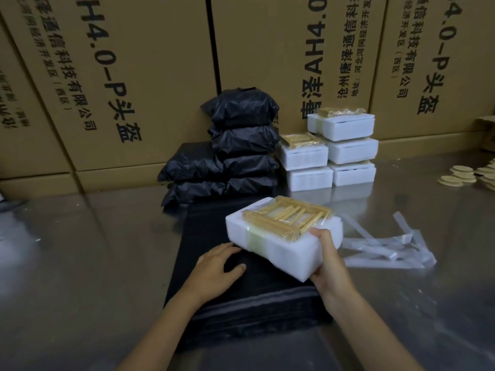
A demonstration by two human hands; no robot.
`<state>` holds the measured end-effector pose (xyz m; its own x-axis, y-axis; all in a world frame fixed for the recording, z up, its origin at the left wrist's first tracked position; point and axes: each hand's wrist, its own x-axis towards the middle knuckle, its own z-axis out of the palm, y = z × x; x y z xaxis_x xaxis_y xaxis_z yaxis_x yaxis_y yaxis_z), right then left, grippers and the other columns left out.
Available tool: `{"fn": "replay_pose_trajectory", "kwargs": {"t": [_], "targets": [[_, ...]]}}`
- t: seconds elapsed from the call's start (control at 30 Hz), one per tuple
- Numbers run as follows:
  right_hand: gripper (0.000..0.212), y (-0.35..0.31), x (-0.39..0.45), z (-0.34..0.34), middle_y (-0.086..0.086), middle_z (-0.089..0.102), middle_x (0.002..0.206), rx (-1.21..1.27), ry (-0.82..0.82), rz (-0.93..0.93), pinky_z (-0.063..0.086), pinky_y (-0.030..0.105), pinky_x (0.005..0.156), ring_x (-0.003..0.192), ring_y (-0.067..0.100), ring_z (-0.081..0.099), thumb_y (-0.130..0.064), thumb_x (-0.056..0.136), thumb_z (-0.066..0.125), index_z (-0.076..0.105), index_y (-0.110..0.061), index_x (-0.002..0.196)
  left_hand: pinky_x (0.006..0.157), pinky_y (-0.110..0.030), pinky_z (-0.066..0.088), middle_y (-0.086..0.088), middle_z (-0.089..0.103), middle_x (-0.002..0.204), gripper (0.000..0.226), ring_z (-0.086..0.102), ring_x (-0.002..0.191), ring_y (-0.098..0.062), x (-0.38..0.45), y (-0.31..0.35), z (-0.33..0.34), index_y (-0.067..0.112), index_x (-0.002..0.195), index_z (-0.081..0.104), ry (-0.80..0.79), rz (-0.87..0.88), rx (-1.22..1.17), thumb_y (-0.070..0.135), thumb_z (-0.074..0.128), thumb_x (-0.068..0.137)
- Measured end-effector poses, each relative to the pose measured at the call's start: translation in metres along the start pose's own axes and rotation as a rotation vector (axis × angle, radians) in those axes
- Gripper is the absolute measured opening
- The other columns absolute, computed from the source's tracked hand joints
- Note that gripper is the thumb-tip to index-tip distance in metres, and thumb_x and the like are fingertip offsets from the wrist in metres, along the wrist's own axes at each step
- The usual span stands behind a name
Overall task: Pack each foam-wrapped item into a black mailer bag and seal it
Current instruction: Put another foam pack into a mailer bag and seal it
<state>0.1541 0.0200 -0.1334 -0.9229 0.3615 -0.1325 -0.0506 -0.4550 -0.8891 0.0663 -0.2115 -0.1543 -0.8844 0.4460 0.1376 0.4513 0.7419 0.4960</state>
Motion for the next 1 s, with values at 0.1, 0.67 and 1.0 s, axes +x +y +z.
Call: {"fn": "replay_pose_trajectory", "kwargs": {"t": [0.1, 0.67, 1.0], "targets": [[0.042, 0.001, -0.015, -0.003, -0.007, 0.077, 0.109, -0.036, 0.042, -0.070, 0.056, 0.032, 0.080, 0.099, 0.011, 0.074, -0.044, 0.085, 0.068, 0.065, -0.029, 0.125, 0.123, -0.032, 0.017, 0.013, 0.035, 0.156, 0.046, 0.026, 0.146, -0.007, -0.021, -0.003, -0.001, 0.032, 0.142, 0.050, 0.101, -0.028, -0.006, 0.046, 0.053, 0.099], [0.055, 0.007, -0.037, -0.015, -0.007, 0.073, 0.122, -0.033, -0.026, -0.125, 0.058, 0.026, 0.086, 0.111, 0.012, 0.070, -0.047, 0.089, 0.067, 0.053, -0.028, 0.139, 0.109, -0.019, 0.027, 0.026, 0.050, 0.138, 0.039, 0.039, 0.134, 0.003, -0.049, -0.008, -0.026, 0.046, 0.115, 0.066, 0.013, -0.015, -0.047, 0.051, 0.077, 0.078], [0.073, 0.009, -0.032, -0.019, -0.006, 0.072, 0.123, 0.005, -0.031, -0.117, 0.059, 0.022, 0.079, 0.113, 0.012, 0.069, -0.055, 0.076, 0.075, 0.053, -0.026, 0.139, 0.078, -0.022, 0.046, 0.026, 0.062, 0.109, 0.025, 0.058, 0.101, 0.002, -0.056, 0.014, -0.031, 0.034, 0.100, 0.070, 0.092, 0.050, 0.240, 0.050, 0.064, 0.082]]}}
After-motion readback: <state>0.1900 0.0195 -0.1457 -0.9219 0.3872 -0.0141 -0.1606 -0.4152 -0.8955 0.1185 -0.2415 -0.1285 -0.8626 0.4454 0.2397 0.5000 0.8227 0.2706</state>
